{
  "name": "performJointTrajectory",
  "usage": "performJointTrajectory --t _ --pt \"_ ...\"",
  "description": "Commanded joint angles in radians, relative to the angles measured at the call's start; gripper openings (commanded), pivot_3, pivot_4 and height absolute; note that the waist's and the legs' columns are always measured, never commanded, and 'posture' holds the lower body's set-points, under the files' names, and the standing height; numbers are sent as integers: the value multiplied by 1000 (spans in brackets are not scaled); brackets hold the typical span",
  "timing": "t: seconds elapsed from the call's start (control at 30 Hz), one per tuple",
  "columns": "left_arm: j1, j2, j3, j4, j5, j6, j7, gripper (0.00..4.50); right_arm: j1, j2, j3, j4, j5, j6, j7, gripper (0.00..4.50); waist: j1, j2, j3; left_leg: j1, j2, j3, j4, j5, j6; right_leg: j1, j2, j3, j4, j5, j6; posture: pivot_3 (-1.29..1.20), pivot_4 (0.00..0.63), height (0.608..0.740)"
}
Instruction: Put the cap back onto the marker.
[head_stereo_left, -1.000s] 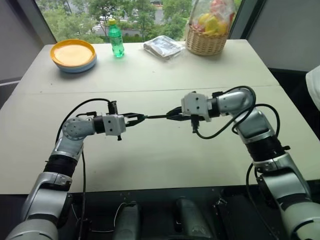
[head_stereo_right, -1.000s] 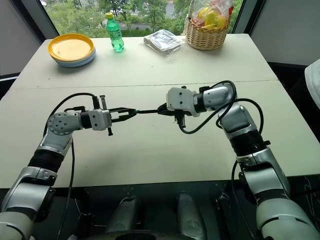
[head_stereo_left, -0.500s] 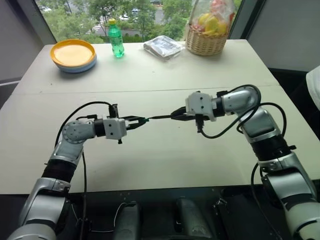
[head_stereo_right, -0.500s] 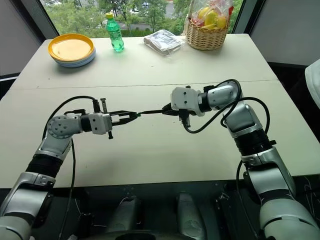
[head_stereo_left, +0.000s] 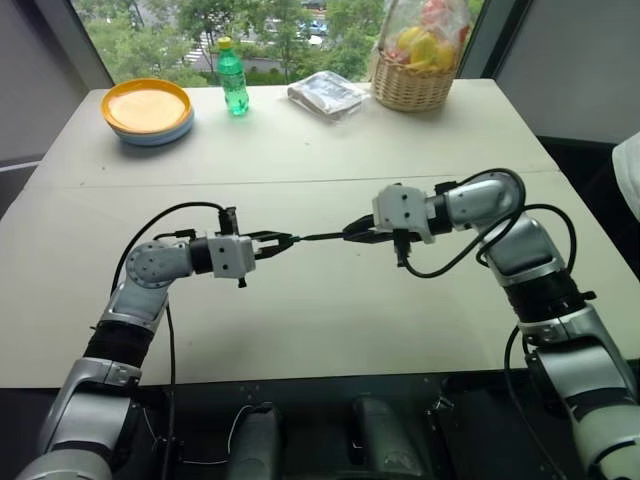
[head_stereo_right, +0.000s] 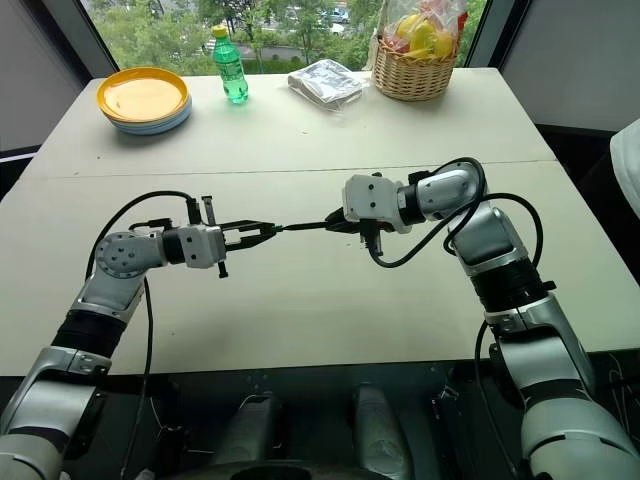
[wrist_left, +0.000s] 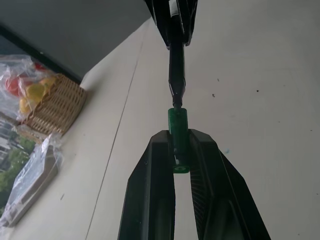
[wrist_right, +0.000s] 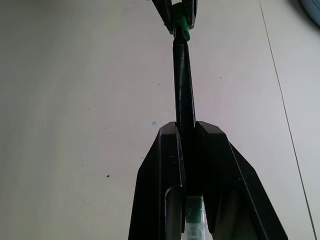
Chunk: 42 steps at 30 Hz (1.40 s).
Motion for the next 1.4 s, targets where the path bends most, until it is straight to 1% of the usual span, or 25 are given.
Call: performJointTrajectory --t 0.03,0.5,0.87,1.4 --pt "0 12 11 -45 -11 1 10 0 -18 -10 -13 -21 15 -8 2 41 0 0 0 0 0 0 0 0 0 0 0 0 0 0 0 0 150 740" --pt "29 50 23 -89 -23 24 11 0 -29 -7 -12 8 9 -22 6 41 3 0 0 0 0 0 0 0 0 0 0 0 0 0 0 0 150 740" --pt "29 44 23 -100 -22 34 20 0 -24 -3 -11 -2 13 -17 6 41 21 0 0 0 0 0 0 0 0 0 0 0 0 0 0 0 150 740" --pt "14 25 15 -87 -40 48 10 0 -11 5 -9 -51 22 11 1 41 20 0 0 0 0 0 0 0 0 0 0 0 0 0 0 0 150 740"
